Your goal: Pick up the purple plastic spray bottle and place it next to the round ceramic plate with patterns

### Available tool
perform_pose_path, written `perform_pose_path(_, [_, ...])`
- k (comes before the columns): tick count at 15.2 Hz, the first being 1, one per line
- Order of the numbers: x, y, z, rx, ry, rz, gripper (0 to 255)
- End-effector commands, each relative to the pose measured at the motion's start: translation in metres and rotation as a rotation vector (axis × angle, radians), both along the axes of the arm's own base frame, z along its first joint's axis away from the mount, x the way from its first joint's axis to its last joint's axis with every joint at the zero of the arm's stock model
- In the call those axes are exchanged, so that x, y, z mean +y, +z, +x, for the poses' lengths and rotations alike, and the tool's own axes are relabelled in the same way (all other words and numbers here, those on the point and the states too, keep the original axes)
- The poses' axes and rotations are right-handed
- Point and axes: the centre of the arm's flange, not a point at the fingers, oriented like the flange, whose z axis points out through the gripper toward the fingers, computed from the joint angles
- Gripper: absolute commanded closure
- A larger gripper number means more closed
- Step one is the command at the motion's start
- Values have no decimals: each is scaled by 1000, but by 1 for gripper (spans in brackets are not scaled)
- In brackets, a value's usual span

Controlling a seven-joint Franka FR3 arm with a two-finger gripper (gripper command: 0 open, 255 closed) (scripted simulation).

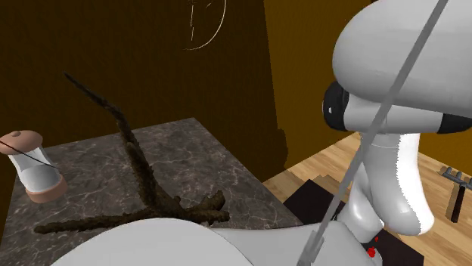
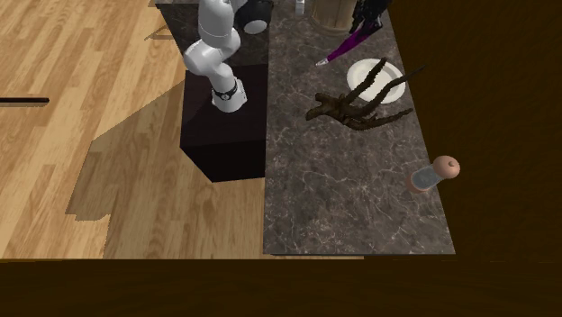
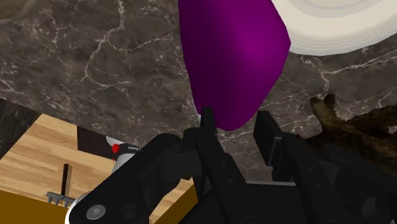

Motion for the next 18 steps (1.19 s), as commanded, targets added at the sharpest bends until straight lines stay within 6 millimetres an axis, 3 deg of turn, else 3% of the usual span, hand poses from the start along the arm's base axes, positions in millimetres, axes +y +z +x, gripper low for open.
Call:
perform_pose_path(1, [15,-1,-24,-1,-1,0,255])
perform_pose_path(8, [61,-1,-110,-1,-1,0,255])
perform_pose_path(18, [61,-54,-110,-1,-1,0,255])
